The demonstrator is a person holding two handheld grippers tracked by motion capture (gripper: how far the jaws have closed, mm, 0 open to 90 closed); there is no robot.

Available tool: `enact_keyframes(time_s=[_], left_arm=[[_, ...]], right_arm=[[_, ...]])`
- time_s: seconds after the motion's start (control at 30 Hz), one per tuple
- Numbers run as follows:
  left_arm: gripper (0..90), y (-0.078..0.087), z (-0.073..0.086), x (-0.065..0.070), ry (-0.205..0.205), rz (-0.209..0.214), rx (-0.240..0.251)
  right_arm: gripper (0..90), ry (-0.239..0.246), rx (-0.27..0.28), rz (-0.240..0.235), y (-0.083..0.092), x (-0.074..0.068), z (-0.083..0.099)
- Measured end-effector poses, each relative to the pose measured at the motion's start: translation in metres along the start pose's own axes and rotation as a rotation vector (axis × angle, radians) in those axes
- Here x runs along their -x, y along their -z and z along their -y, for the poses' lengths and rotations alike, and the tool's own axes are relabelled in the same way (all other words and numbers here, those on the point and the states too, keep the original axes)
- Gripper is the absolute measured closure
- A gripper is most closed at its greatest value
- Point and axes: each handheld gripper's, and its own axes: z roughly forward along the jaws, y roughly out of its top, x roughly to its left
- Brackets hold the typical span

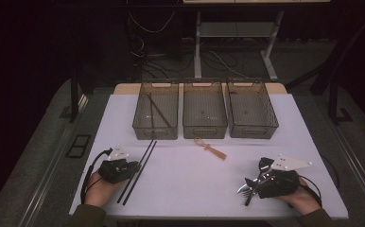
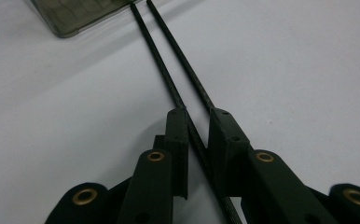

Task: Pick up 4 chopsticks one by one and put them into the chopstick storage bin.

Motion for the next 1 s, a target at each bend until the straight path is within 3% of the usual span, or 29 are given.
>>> enact_keyframes(time_s=[0.23, 0.37, 0.57, 0.63, 0.83, 1.0], left_arm=[[82.3, 0.0013, -0.004, 0.0014, 0.005, -0.024, -0.036], [84.7, 0.0056, -0.0029, -0.002, 0.027, -0.063, -0.054], [83.9, 0.006, 0.0021, -0.0043, 0.074, -0.05, -0.025], [83.8, 0.0062, 0.0042, -0.0054, 0.109, -0.043, -0.015], [85.1, 0.0054, 0.0022, -0.0031, 0.118, -0.067, -0.027], [85.8, 0.0058, 0.0016, -0.0067, 0.154, -0.046, -0.024]], right_arm=[[3.0, 0.005, -0.001, 0.003, 0.0003, -0.0002, 0.0], [3.0, 0.006, 0.0, 0.003, 0.0004, -0.0001, 0.0], [3.0, 0.006, 0.0, 0.005, 0.0003, -0.0002, -0.0002], [3.0, 0.007, 0.0, 0.006, 0.0003, -0.0003, -0.0002], [3.0, 0.008, -0.003, 0.001, -0.0003, -0.0011, -0.0004], [3.0, 0.011, 0.001, 0.004, 0.0005, -0.0007, -0.0007]])
